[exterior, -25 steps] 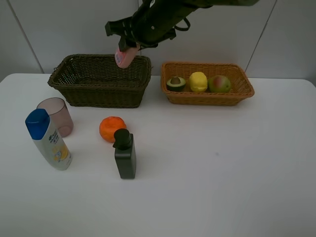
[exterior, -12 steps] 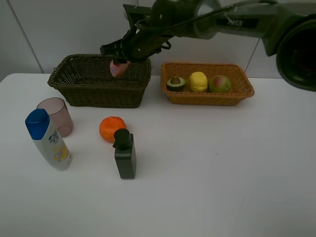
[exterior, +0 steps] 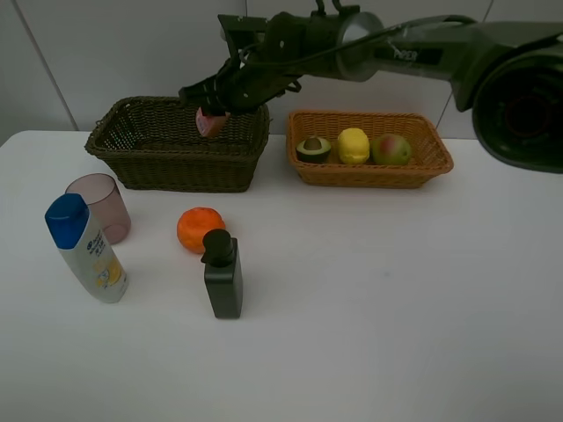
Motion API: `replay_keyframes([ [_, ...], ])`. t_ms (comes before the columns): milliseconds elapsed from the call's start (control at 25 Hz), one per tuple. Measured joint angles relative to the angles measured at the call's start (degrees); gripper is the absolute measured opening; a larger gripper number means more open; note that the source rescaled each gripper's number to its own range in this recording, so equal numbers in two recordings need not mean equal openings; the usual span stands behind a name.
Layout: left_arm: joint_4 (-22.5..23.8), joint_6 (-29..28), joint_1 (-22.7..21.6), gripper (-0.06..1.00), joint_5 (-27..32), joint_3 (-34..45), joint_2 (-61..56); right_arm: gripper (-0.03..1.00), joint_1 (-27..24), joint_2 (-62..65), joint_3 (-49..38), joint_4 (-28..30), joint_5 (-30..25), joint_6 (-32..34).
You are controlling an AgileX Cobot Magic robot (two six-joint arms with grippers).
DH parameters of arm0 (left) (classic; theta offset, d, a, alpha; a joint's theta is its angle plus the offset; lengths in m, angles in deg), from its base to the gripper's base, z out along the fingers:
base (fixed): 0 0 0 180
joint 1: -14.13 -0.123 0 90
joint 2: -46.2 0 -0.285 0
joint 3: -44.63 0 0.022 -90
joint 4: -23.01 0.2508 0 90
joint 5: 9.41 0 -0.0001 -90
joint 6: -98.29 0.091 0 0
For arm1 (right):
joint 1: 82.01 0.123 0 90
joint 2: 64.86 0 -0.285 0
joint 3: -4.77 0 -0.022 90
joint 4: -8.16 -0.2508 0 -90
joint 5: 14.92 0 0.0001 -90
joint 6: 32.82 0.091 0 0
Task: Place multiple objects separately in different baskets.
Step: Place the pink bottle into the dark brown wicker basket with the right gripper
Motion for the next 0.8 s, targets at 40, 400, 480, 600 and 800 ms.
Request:
replay_keyframes([
  [40, 0.00, 0.00, 0.00, 1.00, 0.00, 0.00, 0.00, 0.00, 0.00, -0.07, 0.00, 0.07, 0.14, 0.00],
  [400, 0.00, 0.00, 0.00, 1.00, 0.00, 0.00, 0.00, 0.00, -0.05, -0.25, 0.00, 0.52, 0.34, -0.05],
  [480, 0.00, 0.00, 0.00, 1.00, 0.00, 0.00, 0.00, 0.06, -0.05, -0.25, 0.00, 1.57, 0.41, -0.05],
  [600, 0.00, 0.00, 0.00, 1.00, 0.00, 0.00, 0.00, 0.37, -0.05, -0.19, 0.17, 3.71, 0.70, -0.05],
  [800, 0.00, 0.00, 0.00, 1.00, 0.00, 0.00, 0.00, 0.90, -0.05, -0.19, 0.17, 8.48, 0.88, -0.05],
])
